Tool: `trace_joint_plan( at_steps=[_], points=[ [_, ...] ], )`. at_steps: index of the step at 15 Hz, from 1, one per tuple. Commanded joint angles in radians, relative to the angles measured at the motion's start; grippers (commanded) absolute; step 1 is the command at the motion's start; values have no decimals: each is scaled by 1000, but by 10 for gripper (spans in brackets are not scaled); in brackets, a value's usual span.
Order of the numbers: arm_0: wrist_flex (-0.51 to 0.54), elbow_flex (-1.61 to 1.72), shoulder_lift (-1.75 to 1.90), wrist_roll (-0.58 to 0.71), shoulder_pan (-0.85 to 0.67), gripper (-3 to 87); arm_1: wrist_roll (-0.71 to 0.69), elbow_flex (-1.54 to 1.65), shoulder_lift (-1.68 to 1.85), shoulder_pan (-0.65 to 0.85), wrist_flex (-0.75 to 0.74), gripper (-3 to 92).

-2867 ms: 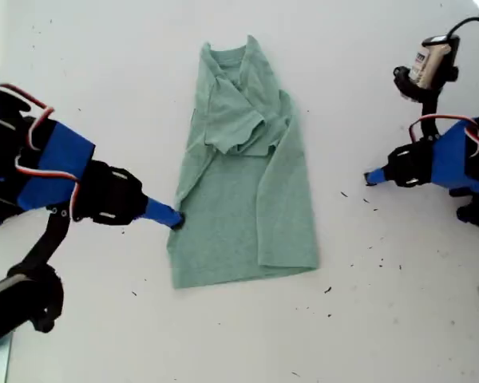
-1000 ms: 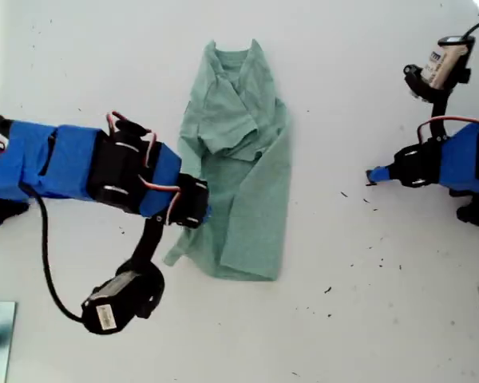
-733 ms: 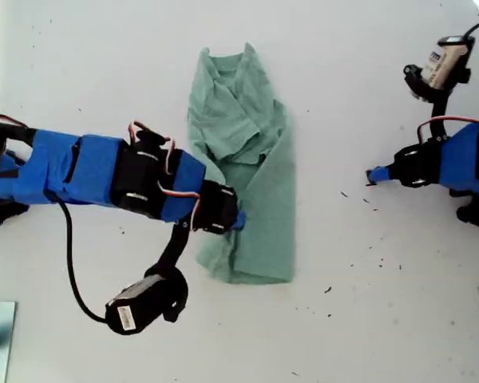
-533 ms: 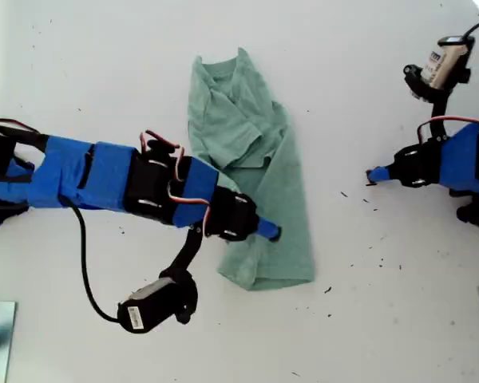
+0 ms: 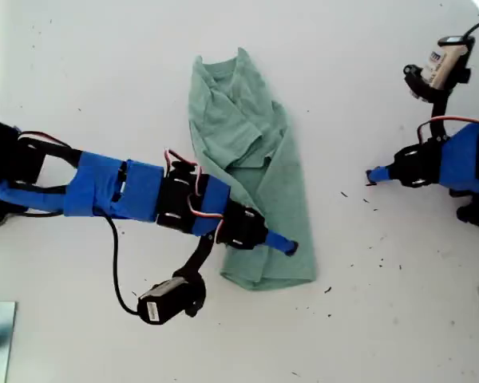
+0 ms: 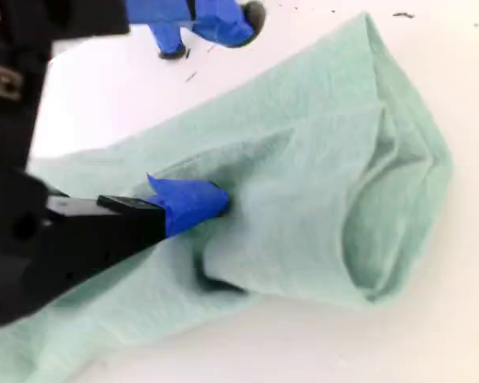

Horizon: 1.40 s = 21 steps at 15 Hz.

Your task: Fold t shirt

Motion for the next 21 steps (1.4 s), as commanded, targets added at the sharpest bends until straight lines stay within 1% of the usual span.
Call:
trace_joint_plan(
  at_steps=[1,2,3,4,5,6,8,9,10,12,13,14,15,16,17,18,19,21],
  points=[
    [106,-12,416,51,-34,259,3,-3,3,2,5,46],
    [187,28,551,57,-55,233,2,-3,5,5,5,47],
    [259,147,690,44,-87,193,-2,-3,5,9,5,47],
    [262,385,861,34,-120,156,-2,-2,5,9,5,47],
    [198,698,1051,17,-141,128,-2,-2,6,9,5,48],
    [153,989,1226,-41,-155,123,-2,-2,6,11,5,48],
    [67,1489,1545,-161,-153,43,0,-2,8,11,5,47],
    [60,1667,1690,-233,-141,15,0,0,8,11,5,45],
    [60,1809,1812,-279,-140,-1,0,0,8,11,2,42],
    [48,2019,1999,-328,-133,-2,0,2,8,12,-2,31],
    [38,2039,2028,-348,-123,-2,0,0,6,12,-2,28],
    [51,1993,1979,-344,-132,-2,3,-14,-6,-5,-9,27],
    [104,1861,1867,-345,-127,-2,15,-81,-114,-26,-29,27],
    [179,1654,1698,-348,-104,-2,17,-281,-368,-49,-15,57],
    [245,1419,1525,-336,-71,19,21,-592,-692,-83,87,112],
    [308,1177,1351,-319,-31,151,14,-902,-925,-135,183,139],
    [379,937,1169,-299,8,205,14,-1147,-1075,-176,241,165],
    [500,463,799,-249,84,225,43,-1562,-1304,-267,379,235]
  ],
)
